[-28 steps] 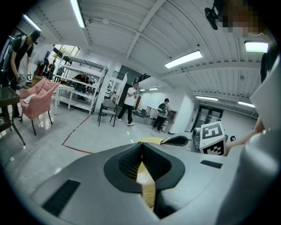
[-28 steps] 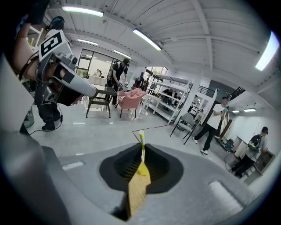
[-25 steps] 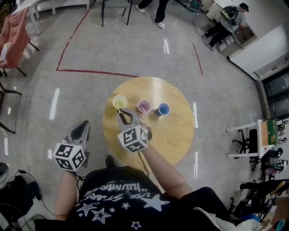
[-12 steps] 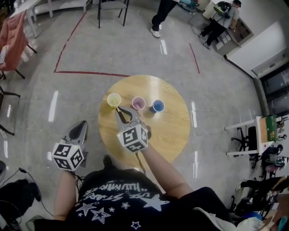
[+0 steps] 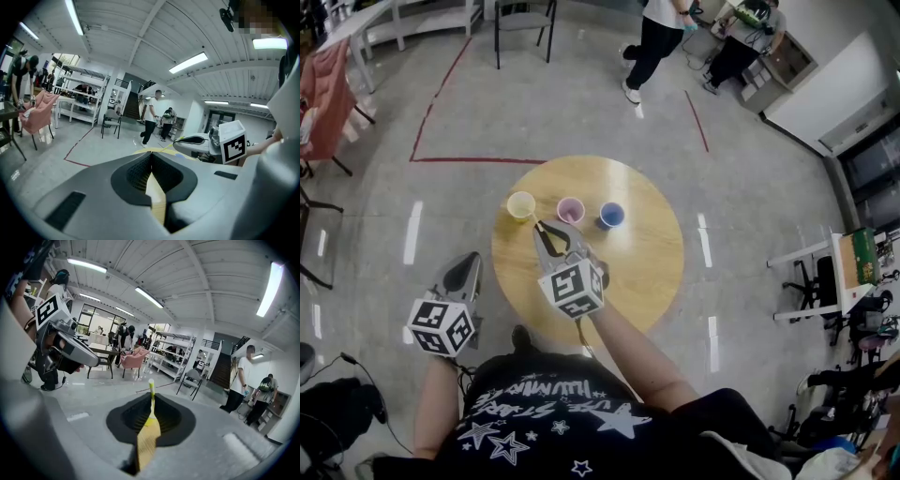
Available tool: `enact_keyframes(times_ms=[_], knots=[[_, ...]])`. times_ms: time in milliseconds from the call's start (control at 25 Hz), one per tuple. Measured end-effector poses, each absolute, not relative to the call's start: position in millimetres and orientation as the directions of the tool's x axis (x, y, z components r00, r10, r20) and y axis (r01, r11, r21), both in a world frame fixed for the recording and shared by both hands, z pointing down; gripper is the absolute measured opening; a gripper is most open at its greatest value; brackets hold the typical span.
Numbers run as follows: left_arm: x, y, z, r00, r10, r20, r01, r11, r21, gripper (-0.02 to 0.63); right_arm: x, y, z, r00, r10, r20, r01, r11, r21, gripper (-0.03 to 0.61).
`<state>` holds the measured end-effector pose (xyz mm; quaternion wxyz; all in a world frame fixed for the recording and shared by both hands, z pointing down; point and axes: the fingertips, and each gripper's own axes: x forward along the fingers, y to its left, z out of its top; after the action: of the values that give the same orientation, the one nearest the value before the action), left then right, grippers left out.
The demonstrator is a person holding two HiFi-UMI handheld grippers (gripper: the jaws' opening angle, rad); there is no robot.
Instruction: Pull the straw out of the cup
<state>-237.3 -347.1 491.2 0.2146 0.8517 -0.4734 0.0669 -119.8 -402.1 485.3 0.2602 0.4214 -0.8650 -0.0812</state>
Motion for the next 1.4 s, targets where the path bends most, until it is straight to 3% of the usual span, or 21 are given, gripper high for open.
enact_keyframes(times_ms=[1400], knots=[[-85, -202, 470, 0.548, -0.77, 0.326, -0.835, -0.485, 0.26, 0.006, 23, -233, 465, -0.563, -0.748, 0.35, -0.68, 0.661, 0.318, 0.018]])
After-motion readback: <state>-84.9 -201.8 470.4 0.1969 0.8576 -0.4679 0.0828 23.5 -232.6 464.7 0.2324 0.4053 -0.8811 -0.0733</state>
